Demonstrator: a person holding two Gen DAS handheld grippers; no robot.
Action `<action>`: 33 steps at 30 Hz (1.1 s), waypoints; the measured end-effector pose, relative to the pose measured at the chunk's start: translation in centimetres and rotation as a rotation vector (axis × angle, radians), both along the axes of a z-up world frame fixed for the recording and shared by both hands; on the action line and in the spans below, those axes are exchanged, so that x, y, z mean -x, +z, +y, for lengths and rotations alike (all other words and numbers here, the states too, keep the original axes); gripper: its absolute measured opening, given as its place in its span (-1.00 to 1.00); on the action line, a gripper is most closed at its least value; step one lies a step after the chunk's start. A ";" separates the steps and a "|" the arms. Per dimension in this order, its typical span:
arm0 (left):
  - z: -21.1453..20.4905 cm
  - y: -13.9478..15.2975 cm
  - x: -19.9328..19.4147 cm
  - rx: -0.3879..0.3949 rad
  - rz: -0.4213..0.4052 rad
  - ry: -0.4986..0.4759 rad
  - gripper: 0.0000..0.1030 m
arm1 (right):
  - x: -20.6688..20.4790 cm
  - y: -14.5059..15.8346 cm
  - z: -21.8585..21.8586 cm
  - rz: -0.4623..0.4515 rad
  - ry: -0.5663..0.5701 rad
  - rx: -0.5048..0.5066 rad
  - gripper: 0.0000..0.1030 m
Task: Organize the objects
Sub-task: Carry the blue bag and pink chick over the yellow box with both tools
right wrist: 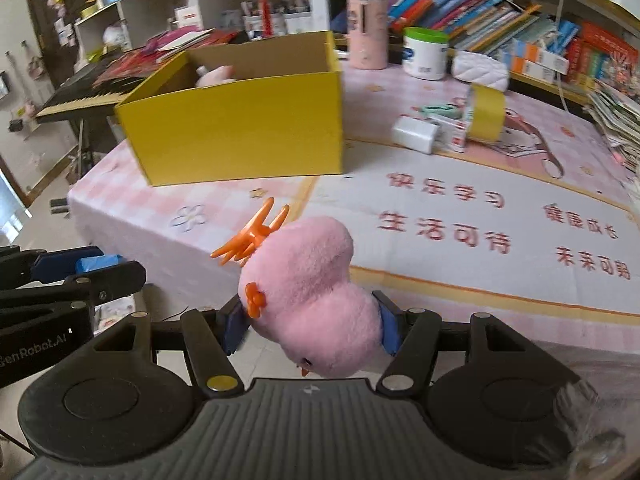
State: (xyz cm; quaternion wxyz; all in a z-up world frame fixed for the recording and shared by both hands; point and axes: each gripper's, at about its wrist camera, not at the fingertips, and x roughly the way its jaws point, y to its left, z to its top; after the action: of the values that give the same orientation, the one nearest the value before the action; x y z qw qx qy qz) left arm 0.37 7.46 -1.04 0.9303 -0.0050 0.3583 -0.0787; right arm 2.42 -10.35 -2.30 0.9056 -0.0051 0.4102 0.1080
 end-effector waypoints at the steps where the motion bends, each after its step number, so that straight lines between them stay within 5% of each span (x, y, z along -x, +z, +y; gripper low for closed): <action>1: 0.4 0.1 0.2 0.002 -0.003 0.008 -0.24 | 0.2 0.0 0.5 0.000 0.008 0.000 0.18; 15: 4.5 1.4 1.9 0.015 -0.062 0.080 -0.24 | 1.1 1.4 5.2 -0.033 0.095 0.006 0.18; 33: 5.9 3.3 -0.6 -0.013 -0.144 0.142 -0.24 | -1.7 3.1 7.4 -0.126 0.167 -0.003 0.18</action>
State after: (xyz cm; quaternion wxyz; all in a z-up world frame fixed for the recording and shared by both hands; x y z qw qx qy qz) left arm 1.02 13.40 2.29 0.9569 -0.0189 0.2898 -0.0103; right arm 4.07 -2.94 0.75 0.9175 -0.0448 0.3503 0.1830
